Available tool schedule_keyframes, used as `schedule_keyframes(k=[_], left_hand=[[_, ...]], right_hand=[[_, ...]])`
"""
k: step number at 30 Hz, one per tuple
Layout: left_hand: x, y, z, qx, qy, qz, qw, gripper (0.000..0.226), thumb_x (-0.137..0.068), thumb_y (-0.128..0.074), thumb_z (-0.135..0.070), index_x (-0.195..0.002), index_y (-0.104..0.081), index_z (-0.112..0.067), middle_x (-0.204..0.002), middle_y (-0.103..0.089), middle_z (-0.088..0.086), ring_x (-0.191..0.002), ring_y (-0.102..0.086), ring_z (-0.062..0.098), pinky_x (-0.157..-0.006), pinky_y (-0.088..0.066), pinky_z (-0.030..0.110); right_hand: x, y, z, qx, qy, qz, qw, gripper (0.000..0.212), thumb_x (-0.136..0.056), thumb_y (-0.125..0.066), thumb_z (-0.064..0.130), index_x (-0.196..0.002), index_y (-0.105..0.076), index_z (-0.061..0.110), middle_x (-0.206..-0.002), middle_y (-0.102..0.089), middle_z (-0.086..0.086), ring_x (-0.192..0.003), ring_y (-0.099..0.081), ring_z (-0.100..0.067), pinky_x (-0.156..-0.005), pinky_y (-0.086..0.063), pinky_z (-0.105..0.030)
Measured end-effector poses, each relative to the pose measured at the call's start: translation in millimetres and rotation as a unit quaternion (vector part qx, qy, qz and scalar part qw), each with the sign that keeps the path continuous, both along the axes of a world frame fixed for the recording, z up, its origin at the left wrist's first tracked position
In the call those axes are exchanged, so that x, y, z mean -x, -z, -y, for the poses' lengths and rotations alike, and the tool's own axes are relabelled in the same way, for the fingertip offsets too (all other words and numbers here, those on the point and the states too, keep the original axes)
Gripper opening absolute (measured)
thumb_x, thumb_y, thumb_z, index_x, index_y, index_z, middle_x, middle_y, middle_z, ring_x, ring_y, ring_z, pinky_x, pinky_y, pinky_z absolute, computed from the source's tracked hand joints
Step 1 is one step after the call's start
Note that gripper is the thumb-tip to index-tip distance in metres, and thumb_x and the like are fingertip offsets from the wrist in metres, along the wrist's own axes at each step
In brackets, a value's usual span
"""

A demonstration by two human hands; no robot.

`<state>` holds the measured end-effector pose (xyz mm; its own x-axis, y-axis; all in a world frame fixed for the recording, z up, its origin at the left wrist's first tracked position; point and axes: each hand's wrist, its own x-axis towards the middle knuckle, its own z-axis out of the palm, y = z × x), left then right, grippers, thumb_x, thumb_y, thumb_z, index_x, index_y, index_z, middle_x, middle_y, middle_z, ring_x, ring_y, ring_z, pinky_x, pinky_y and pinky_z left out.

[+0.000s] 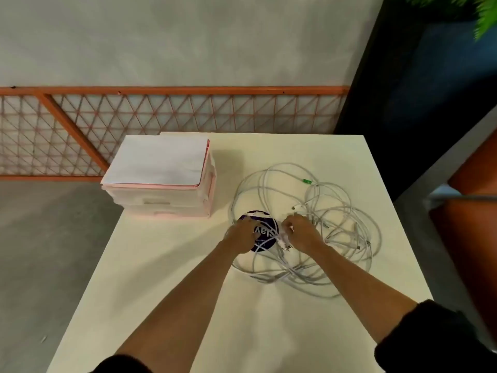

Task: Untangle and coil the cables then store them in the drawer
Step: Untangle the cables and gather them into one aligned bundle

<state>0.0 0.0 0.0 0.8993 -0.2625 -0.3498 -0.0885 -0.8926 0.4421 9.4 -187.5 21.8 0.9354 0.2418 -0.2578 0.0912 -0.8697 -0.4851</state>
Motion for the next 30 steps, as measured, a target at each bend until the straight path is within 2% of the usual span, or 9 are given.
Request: schedule_keyframes(k=[3,6,10,14,19,23,25,28,30], left_hand=[[-3.5,3.1,2.0,-0.014,-0.027,0.016,0.999,0.04,-0.099,-0.045,-0.022,-0.137,-0.046,-0.009,-0.14,-0.039,0.012,-0.129,-0.039,0.03,-0.103,-0.04,0.045],[-6.4,3.1,4.3,-0.022,-0.041,0.03,0.998,0.035,-0.099,-0.047,-0.02,-0.133,-0.05,-0.011,-0.132,-0.041,0.012,-0.125,-0.037,0.028,-0.101,-0.04,0.043],[-12.6,9.4,3.0,-0.011,-0.051,0.041,0.998,0.029,-0.098,-0.048,-0.018,-0.126,-0.053,-0.012,-0.127,-0.043,0.011,-0.121,-0.037,0.027,-0.098,-0.041,0.04],[-15.2,11.9,1.9,0.01,-0.057,0.027,0.998,0.027,-0.098,-0.049,-0.017,-0.123,-0.056,-0.011,-0.125,-0.044,0.011,-0.121,-0.036,0.027,-0.1,-0.038,0.04],[-19.4,7.4,0.5,0.004,-0.048,-0.017,0.999,0.031,-0.098,-0.048,-0.017,-0.128,-0.054,-0.009,-0.128,-0.042,0.013,-0.123,-0.036,0.029,-0.102,-0.037,0.04],[-21.6,-3.5,1.8,0.013,-0.044,-0.053,0.998,0.036,-0.099,-0.047,-0.019,-0.132,-0.053,-0.007,-0.134,-0.041,0.016,-0.126,-0.041,0.03,-0.105,-0.036,0.039],[-23.8,-12.6,0.5,0.018,-0.047,-0.055,0.997,0.037,-0.099,-0.046,-0.018,-0.134,-0.052,-0.007,-0.135,-0.042,0.018,-0.127,-0.042,0.031,-0.105,-0.035,0.037],[-27.2,-27.6,-0.4,0.027,-0.056,-0.049,0.997,0.038,-0.101,-0.043,-0.02,-0.135,-0.048,-0.005,-0.136,-0.044,0.018,-0.128,-0.041,0.03,-0.105,-0.031,0.032],[-31.2,-38.1,2.3,0.041,-0.066,-0.036,0.996,0.037,-0.101,-0.044,-0.022,-0.132,-0.05,-0.005,-0.135,-0.047,0.017,-0.128,-0.042,0.029,-0.105,-0.03,0.031]], right_hand=[[-19.0,-0.4,11.7,0.005,0.071,0.05,0.996,0.029,-0.093,-0.047,0.002,-0.12,-0.056,0.007,-0.125,-0.048,-0.012,-0.117,-0.048,-0.029,-0.092,-0.046,-0.039],[-35.3,-1.5,19.2,0.064,0.077,0.046,0.994,0.039,-0.09,-0.047,-0.008,-0.127,-0.05,0.005,-0.13,-0.04,-0.014,-0.121,-0.041,-0.03,-0.091,-0.046,-0.04],[-48.2,5.1,22.7,0.106,0.067,0.031,0.992,0.033,-0.089,-0.05,-0.007,-0.12,-0.056,0.004,-0.126,-0.041,-0.016,-0.118,-0.042,-0.031,-0.094,-0.045,-0.04],[-51.5,9.2,20.5,0.124,0.077,0.042,0.988,0.02,-0.091,-0.05,-0.002,-0.105,-0.062,0.007,-0.116,-0.054,-0.013,-0.109,-0.05,-0.029,-0.087,-0.045,-0.036],[-51.1,5.8,14.0,0.141,0.062,-0.016,0.988,0.031,-0.093,-0.041,-0.002,-0.116,-0.054,0.011,-0.123,-0.053,-0.009,-0.115,-0.05,-0.028,-0.092,-0.041,-0.035],[-48.8,4.4,13.6,0.056,0.09,-0.024,0.994,0.02,-0.088,-0.047,-0.003,-0.087,-0.061,0.01,-0.103,-0.056,-0.012,-0.1,-0.059,-0.031,-0.082,-0.048,-0.034],[-51.9,-4.0,7.5,0.022,0.083,0.002,0.996,0.016,-0.09,-0.05,0.0,-0.09,-0.063,0.009,-0.103,-0.057,-0.011,-0.098,-0.059,-0.03,-0.082,-0.049,-0.035],[-56.5,-27.4,-4.6,0.035,0.054,0.033,0.997,0.018,-0.093,-0.049,0.006,-0.105,-0.062,0.011,-0.111,-0.058,-0.009,-0.109,-0.052,-0.027,-0.089,-0.042,-0.034],[-61.2,-44.0,-12.7,0.017,0.041,0.036,0.998,0.026,-0.088,-0.048,-0.002,-0.107,-0.058,0.011,-0.114,-0.057,-0.009,-0.11,-0.051,-0.028,-0.089,-0.044,-0.036]])
